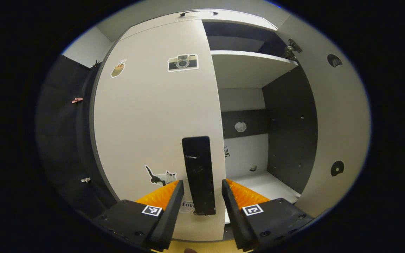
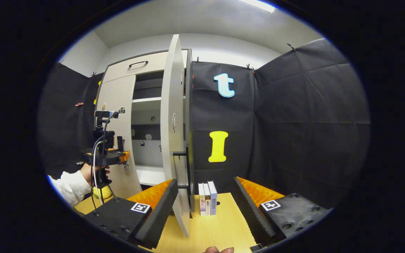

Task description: Open the right door of the double-door shoe cabinet with the right hand, and open the left door with the left hand.

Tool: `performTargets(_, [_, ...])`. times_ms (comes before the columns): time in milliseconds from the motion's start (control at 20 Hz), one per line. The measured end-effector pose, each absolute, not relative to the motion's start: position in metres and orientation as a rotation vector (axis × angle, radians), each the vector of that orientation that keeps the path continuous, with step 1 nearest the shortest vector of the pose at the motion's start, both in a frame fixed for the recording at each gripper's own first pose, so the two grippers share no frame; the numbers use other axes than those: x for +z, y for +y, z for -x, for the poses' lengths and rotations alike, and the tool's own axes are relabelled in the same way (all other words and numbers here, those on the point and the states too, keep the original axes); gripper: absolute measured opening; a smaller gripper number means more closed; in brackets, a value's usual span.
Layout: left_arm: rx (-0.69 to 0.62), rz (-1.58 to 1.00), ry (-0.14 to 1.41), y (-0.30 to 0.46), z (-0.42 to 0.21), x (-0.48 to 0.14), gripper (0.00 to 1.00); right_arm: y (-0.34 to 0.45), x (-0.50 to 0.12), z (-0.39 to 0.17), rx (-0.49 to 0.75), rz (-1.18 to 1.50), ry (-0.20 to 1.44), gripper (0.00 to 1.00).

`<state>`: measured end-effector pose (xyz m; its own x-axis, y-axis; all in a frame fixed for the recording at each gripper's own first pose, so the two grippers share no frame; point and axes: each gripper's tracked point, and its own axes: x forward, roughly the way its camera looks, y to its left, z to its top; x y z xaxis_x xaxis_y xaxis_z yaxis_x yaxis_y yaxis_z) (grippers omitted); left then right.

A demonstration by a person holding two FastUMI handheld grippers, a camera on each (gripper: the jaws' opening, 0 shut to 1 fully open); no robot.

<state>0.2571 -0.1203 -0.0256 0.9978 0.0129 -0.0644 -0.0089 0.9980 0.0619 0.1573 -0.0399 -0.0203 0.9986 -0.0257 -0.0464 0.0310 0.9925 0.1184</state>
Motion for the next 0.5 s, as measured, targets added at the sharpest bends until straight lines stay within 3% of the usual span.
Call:
performTargets(100, [0.008, -0.047, 0.067, -0.1206, -0.2642, -0.0258, 0.61, -0.0417, -0.0205, -0.1573, -0.038, -0.125, 0.046, 0.98])
performTargets(300, [0.021, -0.005, 0.059, -0.1207, -0.2634, -0.0276, 0.38, -0.0440, -0.0210, -0.1567, -0.050, -0.123, 0.043, 0.98])
performTargets(500, [0.003, -0.065, 0.118, -0.1221, -0.2621, -0.0341, 0.34, -0.0443, -0.0185, -0.1543, -0.063, -0.124, 0.035, 0.98])
